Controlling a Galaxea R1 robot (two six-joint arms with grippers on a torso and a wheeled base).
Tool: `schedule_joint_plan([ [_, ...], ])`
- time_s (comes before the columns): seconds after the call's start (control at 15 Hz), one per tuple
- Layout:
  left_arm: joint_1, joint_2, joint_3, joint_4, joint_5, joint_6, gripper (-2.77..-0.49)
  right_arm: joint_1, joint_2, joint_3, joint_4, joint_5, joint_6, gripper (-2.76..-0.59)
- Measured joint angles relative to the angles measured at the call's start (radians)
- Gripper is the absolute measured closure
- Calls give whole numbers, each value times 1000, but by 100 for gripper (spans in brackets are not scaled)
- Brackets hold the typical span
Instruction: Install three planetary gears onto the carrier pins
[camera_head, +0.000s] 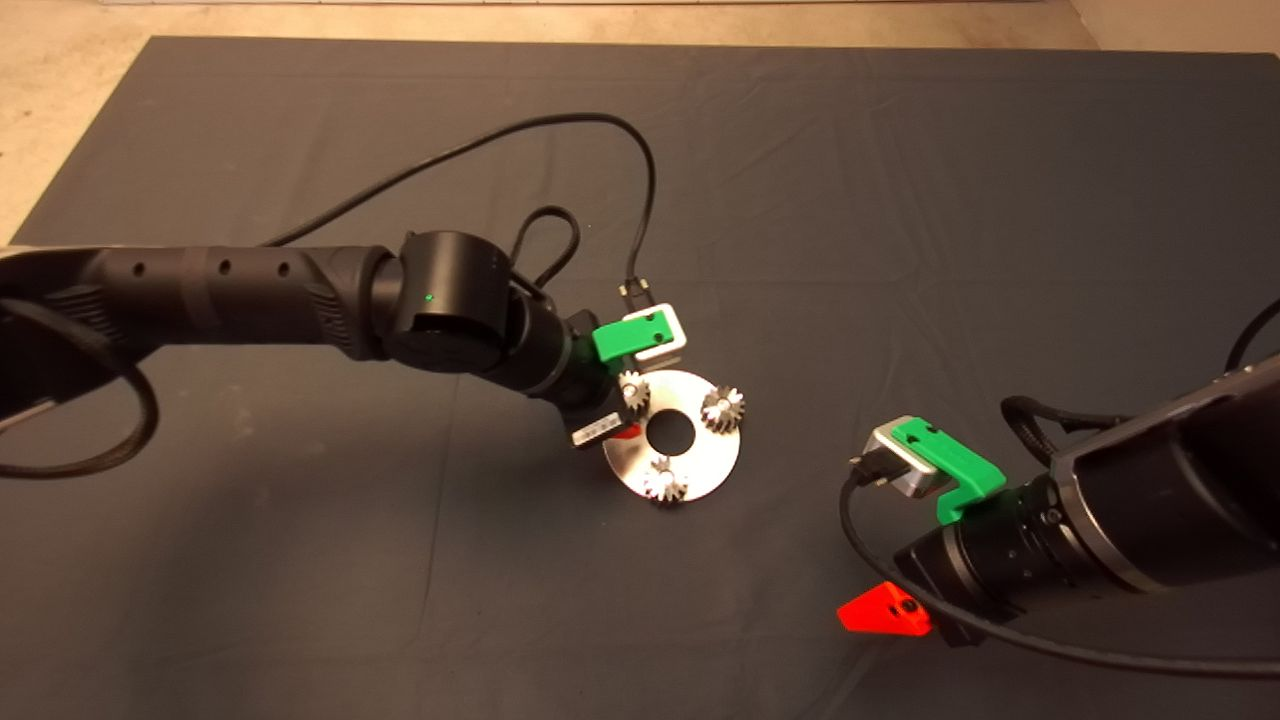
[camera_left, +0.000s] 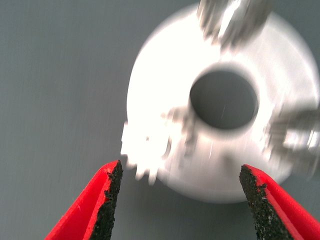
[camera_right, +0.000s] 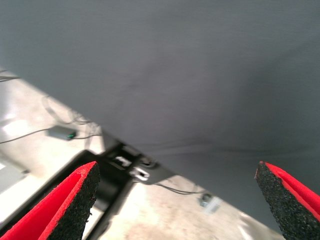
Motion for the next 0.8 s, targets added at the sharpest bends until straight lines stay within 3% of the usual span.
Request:
schedule_joint_plan([
  [0.2,-4,-93,119,-24,88,-151,-162,0,26,-5,0,-113,0,-234],
  [0.27,-4,-116,160,-34,118,-210,-162,0,37,-5,0,-128,0,-234],
  [0.53,-4,-199,355,-52,244,-463,-162,0,70,-5,0,-136,37,-234],
  [0.67,-4,-222,450,-60,309,-598,-162,-1,98,-5,0,-136,126,-234],
  [0.8,-4,-232,521,-60,339,-741,-162,-1,150,-3,-10,-139,211,-234],
])
